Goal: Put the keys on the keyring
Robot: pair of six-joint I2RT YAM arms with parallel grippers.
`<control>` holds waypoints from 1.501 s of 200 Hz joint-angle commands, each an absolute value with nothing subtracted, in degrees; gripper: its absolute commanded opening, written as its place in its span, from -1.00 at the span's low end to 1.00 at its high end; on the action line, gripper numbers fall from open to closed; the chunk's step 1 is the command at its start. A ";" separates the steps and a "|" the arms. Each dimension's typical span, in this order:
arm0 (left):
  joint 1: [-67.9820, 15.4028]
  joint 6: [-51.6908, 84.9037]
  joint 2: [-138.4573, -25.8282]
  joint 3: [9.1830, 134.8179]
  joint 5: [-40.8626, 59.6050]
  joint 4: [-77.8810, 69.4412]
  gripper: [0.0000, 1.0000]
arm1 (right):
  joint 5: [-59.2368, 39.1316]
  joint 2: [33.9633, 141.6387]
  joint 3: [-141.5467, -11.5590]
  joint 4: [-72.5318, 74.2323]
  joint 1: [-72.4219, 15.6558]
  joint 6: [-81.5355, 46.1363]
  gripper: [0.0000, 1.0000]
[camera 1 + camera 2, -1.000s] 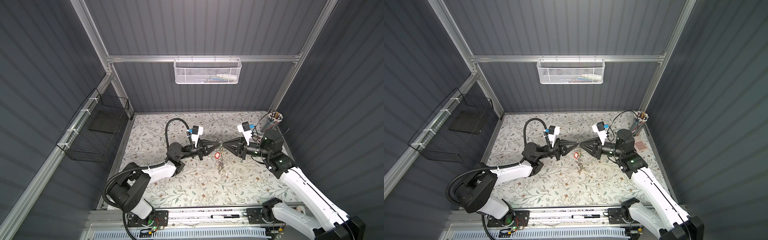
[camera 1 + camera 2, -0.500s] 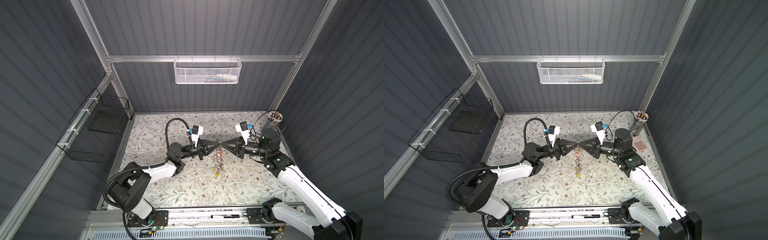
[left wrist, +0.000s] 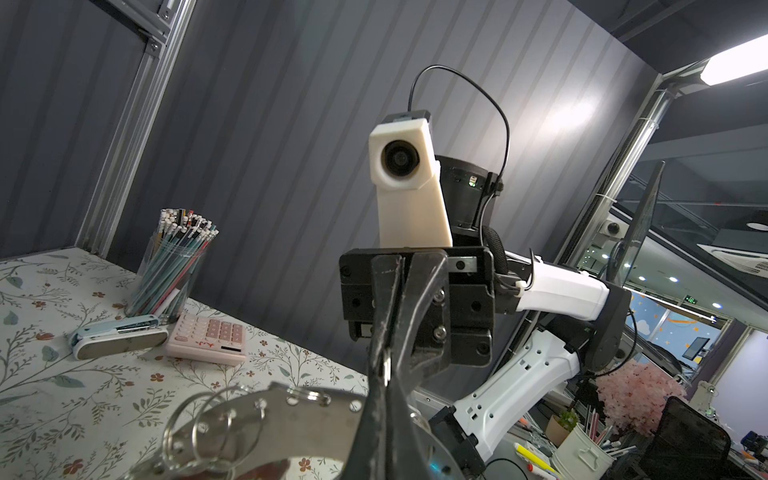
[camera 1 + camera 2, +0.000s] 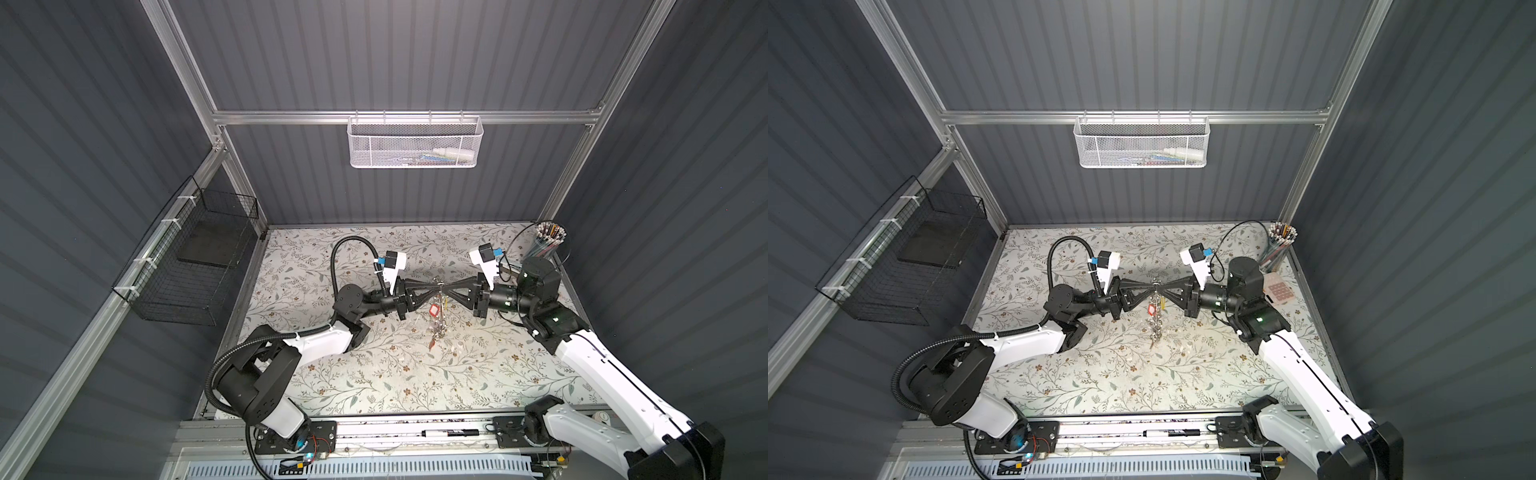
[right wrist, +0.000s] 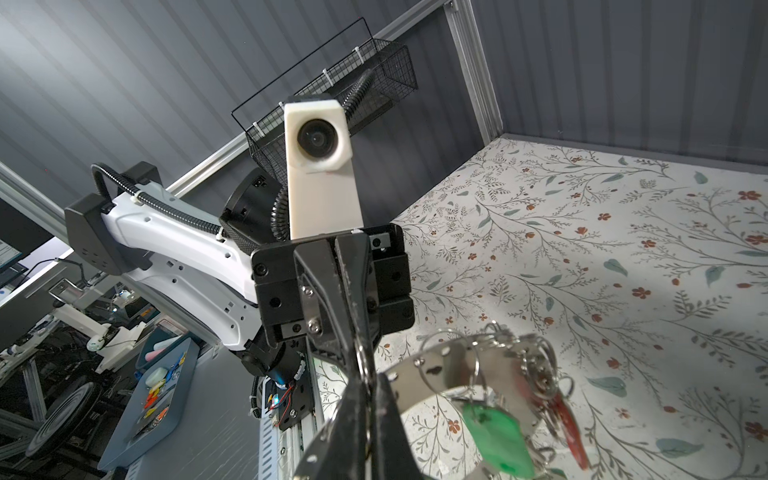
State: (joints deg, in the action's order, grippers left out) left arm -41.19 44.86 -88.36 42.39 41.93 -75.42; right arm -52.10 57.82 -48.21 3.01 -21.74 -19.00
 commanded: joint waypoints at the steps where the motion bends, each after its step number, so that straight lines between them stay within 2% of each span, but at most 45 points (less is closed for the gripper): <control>1: -39.94 41.34 -84.44 43.35 43.44 -71.07 -0.83 | -52.44 57.40 -48.30 4.22 -21.93 -18.43 -1.00; 38: -35.11 36.40 -77.02 44.01 48.81 -53.74 -0.44 | -52.02 56.84 -48.84 1.52 -21.97 -15.74 -1.00; 50: -34.54 28.27 -73.29 46.80 51.22 -37.72 -0.30 | -52.04 56.87 -49.26 0.04 -22.05 -13.95 -1.00; 61: -34.60 13.18 -70.11 52.52 51.59 -15.59 -0.20 | -51.58 57.08 -49.78 -1.84 -22.38 -12.27 -1.00; 86: -34.58 -6.43 -68.87 63.85 50.46 15.64 -0.11 | -51.37 57.32 -49.77 -3.34 -23.50 -9.60 -1.00; 126: -35.42 -20.17 -77.22 79.75 50.05 39.87 -0.17 | -52.73 58.05 -50.65 -2.81 -24.34 -8.37 -1.00; 171: -38.23 -28.74 -86.19 93.11 48.55 52.20 -0.19 | -54.00 59.16 -51.94 -3.60 -25.29 -7.47 -1.00; 223: -40.07 -31.61 -92.02 98.89 48.42 56.34 -0.22 | -54.92 59.24 -51.77 -3.77 -25.42 -6.99 -1.00; 254: -40.08 -32.25 -92.89 100.26 48.19 57.36 -0.30 | -55.41 59.33 -51.69 -3.63 -25.47 -6.90 -1.00; 273: -40.07 -32.60 -93.03 100.89 47.82 57.75 -0.45 | -55.46 59.48 -51.59 -3.60 -25.49 -7.01 -1.00; 300: -40.08 -32.87 -93.51 101.32 47.55 58.86 -0.54 | -55.31 59.26 -51.56 -3.52 -25.75 -7.09 -1.00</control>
State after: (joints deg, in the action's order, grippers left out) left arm -40.05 -31.44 -92.58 99.44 47.75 55.40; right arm -53.84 59.53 -49.84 -5.21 -25.30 -7.46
